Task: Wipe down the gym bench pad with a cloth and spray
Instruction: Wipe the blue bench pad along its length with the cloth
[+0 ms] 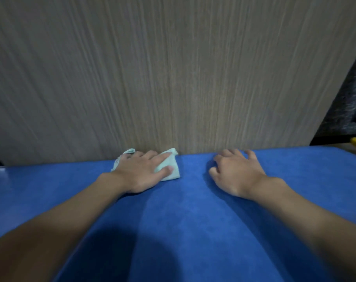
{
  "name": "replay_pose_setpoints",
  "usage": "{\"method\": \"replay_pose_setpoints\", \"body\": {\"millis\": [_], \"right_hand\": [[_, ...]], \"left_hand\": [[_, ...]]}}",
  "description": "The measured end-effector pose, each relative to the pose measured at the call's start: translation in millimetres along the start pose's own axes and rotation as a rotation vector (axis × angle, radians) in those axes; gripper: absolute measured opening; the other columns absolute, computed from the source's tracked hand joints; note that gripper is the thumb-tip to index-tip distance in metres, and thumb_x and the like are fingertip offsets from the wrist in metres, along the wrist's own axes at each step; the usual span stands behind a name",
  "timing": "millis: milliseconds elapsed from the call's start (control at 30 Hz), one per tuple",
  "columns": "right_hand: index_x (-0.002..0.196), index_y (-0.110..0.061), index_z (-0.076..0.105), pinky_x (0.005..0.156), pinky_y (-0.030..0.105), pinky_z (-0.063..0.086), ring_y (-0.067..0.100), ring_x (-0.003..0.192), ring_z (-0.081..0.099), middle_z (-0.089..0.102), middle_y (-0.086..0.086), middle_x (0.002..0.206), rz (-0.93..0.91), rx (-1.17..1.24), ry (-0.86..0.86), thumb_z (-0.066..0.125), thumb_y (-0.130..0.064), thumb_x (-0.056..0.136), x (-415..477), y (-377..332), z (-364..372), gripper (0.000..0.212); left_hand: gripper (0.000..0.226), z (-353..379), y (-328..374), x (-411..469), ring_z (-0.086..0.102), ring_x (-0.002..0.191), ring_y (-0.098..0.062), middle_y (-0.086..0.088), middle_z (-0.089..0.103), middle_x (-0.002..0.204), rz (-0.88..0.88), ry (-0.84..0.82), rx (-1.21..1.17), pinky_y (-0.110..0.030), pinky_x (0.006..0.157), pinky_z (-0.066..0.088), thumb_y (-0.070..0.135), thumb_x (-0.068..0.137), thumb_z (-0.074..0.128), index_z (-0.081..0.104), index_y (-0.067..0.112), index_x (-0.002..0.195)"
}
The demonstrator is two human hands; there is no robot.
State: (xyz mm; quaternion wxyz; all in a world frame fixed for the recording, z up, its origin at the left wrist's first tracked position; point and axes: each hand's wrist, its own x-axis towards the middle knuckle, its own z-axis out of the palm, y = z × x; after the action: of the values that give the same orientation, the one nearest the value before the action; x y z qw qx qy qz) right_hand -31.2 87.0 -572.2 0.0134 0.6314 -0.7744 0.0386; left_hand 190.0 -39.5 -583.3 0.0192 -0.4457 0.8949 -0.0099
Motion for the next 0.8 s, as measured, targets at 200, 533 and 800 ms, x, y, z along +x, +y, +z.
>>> {"method": "replay_pose_setpoints", "body": {"millis": [200, 533, 800], "right_hand": [[0.148, -0.031, 0.031, 0.119, 0.053, 0.003, 0.016, 0.147, 0.012, 0.022, -0.003, 0.159, -0.146, 0.161, -0.032, 0.024, -0.042, 0.101, 2, -54, 18, 0.049], [0.141, -0.027, 0.043, 0.119, 0.047, 0.009, 0.015, 0.14, 0.026, 0.037, -0.006, 0.148, -0.177, 0.225, 0.033, 0.031, -0.041, 0.099, 23, -96, 15, 0.045], [0.133, -0.022, 0.038, 0.114, 0.059, 0.012, 0.028, 0.136, 0.025, 0.032, 0.006, 0.141, -0.184, 0.108, -0.093, 0.027, -0.047, 0.099, 40, -146, 22, 0.044]], "left_hand": [[0.068, -1, -10, -2, 0.032, 0.139, -0.027, 0.011, 0.029, 0.156, -0.101, -0.018, 0.009, -0.054, 0.112, 0.02, 0.074, 0.089, 0.009, 0.01, 0.049, 0.153], [0.076, 5, -55, -17, 0.037, 0.136, -0.022, 0.013, 0.036, 0.149, -0.051, 0.014, -0.024, -0.051, 0.111, 0.022, 0.079, 0.08, 0.001, 0.014, 0.054, 0.15], [0.075, 4, -121, -40, 0.034, 0.138, -0.023, 0.013, 0.033, 0.152, -0.195, -0.031, -0.042, -0.054, 0.111, 0.022, 0.078, 0.08, 0.003, 0.013, 0.053, 0.15]]}}
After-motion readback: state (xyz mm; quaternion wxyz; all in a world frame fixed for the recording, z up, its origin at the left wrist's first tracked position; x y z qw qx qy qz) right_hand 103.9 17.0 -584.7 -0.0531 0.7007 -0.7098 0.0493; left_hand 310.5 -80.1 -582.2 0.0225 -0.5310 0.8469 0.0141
